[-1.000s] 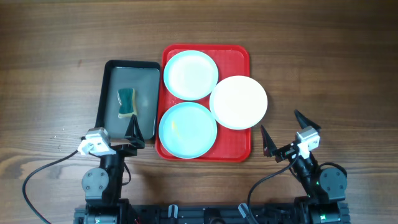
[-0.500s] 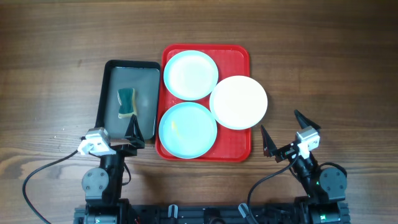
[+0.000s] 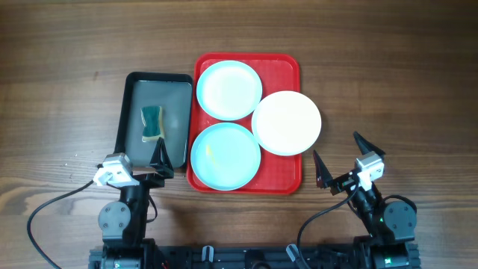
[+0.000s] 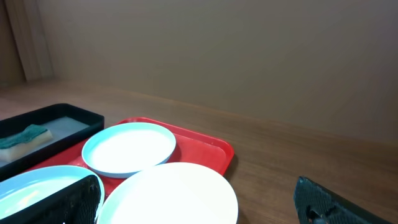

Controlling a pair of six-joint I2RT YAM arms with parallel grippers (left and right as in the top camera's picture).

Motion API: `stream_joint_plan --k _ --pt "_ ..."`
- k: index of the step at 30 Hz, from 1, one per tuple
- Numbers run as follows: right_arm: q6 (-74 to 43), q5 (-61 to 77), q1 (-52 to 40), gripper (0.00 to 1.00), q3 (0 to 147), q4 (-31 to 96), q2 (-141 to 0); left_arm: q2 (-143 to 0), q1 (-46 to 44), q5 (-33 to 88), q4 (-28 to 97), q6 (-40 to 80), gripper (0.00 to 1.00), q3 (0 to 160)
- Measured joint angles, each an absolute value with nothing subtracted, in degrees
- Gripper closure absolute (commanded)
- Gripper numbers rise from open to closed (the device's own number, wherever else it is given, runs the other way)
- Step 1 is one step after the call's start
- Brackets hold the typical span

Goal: Clean dirty plates on tray and stack at the side

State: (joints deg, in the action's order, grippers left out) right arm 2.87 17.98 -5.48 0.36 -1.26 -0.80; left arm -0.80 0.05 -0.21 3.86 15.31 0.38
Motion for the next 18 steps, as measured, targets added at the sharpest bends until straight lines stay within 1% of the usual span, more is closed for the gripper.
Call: stream_joint_plan --k 18 --pt "2.9 18.0 -6.57 0.0 0.36 -1.26 -0.8 -0.8 0.05 -0.21 3.86 15.31 0.0 0.36"
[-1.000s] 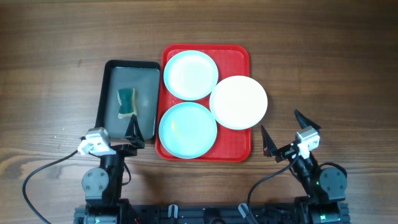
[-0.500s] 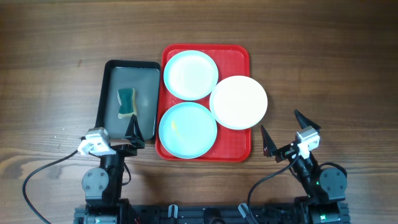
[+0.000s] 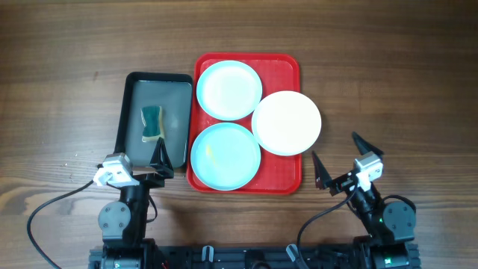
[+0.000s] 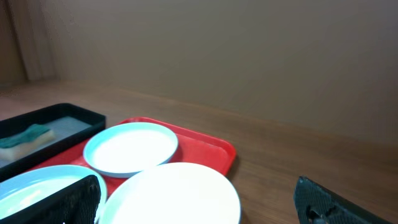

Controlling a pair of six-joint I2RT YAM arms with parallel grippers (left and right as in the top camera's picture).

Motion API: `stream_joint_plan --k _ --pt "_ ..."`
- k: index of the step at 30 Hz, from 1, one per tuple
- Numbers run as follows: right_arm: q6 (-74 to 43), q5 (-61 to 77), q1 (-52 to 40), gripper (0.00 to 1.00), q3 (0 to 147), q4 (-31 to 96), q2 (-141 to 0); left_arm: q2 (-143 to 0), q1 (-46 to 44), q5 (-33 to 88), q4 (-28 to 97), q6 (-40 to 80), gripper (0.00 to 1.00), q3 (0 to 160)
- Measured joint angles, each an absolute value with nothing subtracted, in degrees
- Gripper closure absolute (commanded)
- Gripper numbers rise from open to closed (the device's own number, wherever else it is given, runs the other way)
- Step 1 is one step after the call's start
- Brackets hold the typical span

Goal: Clean dirty plates on tray and stack at the side

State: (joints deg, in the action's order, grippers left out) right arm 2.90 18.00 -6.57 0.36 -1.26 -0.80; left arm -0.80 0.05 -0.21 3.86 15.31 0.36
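The red tray [image 3: 287,69] holds two pale blue plates, one at the back [image 3: 228,90] and one at the front [image 3: 225,155]. A white plate [image 3: 287,122] rests on the tray's right rim, hanging over the table. A green sponge [image 3: 152,122] lies in the black tray [image 3: 134,93] to the left. My right gripper [image 3: 340,158] stands open near the table's front right, just in front of the white plate [image 4: 174,196]. My left gripper [image 3: 142,168] sits at the front left by the black tray's near end; its jaws cannot be made out.
Bare wooden table [image 3: 388,82] stretches to the right of the red tray and beyond its far edge. The black tray [image 4: 56,115] and the back blue plate [image 4: 130,148] show in the right wrist view. Cables run from both arm bases along the front edge.
My right gripper has shifted very slightly; the plates sit a touch lower and to the right in its wrist view. Nothing else has moved.
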Motion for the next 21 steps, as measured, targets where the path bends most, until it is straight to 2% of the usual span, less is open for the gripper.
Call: stream_joint_plan --k 21 --pt "2.9 18.0 -7.73 0.0 0.36 -1.37 -0.8 -0.8 0.05 -0.21 3.86 15.31 0.0 0.36"
